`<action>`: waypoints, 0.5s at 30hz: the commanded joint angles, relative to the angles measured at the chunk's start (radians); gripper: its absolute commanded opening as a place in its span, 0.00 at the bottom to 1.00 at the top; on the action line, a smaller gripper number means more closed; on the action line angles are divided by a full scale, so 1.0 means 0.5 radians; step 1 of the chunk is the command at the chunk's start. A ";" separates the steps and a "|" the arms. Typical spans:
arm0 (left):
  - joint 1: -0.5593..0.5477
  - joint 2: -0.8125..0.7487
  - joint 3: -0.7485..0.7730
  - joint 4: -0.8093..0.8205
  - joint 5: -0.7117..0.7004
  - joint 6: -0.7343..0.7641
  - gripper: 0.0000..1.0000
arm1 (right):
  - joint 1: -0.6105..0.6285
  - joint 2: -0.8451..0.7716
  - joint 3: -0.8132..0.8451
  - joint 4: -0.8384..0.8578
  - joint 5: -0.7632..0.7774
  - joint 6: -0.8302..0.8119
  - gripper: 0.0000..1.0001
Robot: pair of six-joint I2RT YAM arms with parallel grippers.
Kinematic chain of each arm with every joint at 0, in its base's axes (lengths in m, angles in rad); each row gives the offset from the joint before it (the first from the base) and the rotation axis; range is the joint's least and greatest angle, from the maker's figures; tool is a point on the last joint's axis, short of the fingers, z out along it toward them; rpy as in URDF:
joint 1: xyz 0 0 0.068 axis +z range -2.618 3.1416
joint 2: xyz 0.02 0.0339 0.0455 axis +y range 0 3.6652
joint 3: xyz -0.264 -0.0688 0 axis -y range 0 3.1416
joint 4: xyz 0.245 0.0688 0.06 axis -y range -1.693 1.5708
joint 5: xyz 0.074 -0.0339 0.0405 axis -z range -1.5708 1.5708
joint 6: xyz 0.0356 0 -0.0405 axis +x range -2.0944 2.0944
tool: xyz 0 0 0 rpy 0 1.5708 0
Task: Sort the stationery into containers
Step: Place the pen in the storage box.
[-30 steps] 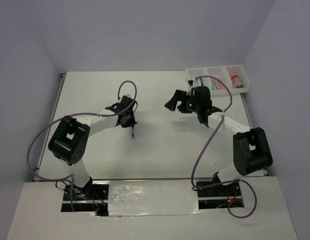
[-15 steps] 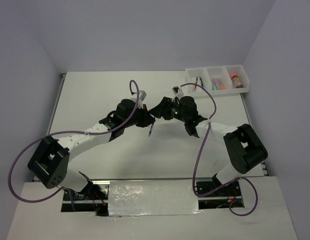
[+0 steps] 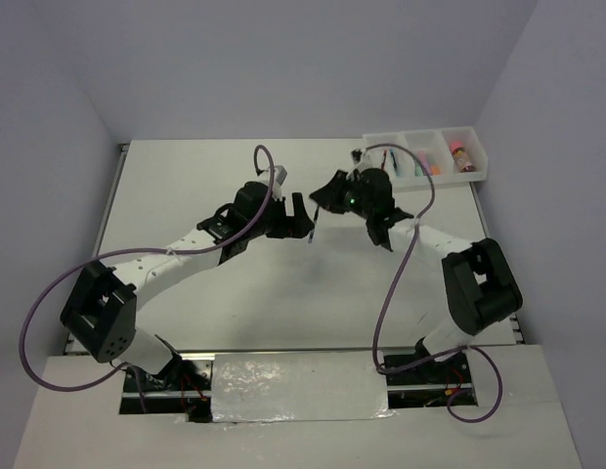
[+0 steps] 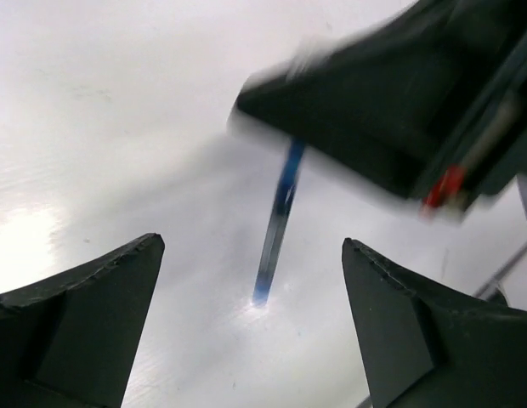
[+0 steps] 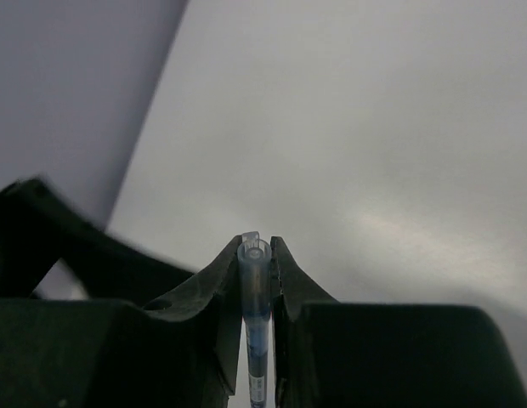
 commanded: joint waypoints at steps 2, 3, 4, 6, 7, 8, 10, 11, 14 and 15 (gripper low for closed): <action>-0.002 -0.024 0.178 -0.423 -0.349 0.050 0.99 | -0.440 0.150 0.585 -0.584 0.518 -0.582 0.00; -0.002 -0.103 0.142 -0.448 -0.379 0.072 0.99 | -0.515 0.275 0.795 -0.709 0.619 -0.665 0.00; -0.002 -0.149 0.120 -0.476 -0.398 0.111 0.99 | -0.579 0.343 0.904 -0.756 0.636 -0.690 0.00; 0.001 -0.299 0.065 -0.559 -0.419 0.161 0.99 | -0.741 0.533 1.226 -0.879 0.627 -0.730 0.00; 0.001 -0.343 0.059 -0.602 -0.426 0.197 0.99 | -0.785 0.589 1.340 -0.925 0.633 -0.748 0.00; -0.002 -0.379 0.049 -0.678 -0.417 0.210 0.99 | -0.813 0.641 1.562 -0.965 0.651 -0.809 0.00; -0.005 -0.462 0.040 -0.749 -0.398 0.204 0.99 | -0.862 0.843 1.818 -1.164 0.823 -0.880 0.00; -0.008 -0.496 0.031 -0.774 -0.371 0.201 0.99 | -0.893 0.917 2.071 -1.259 0.820 -0.941 0.00; -0.014 -0.512 0.071 -0.853 -0.217 0.210 0.99 | -0.920 1.239 2.551 -1.412 0.792 -1.040 0.00; -0.029 -0.518 0.089 -0.878 -0.193 0.228 0.99 | -0.917 1.321 2.668 -1.459 0.795 -1.052 0.00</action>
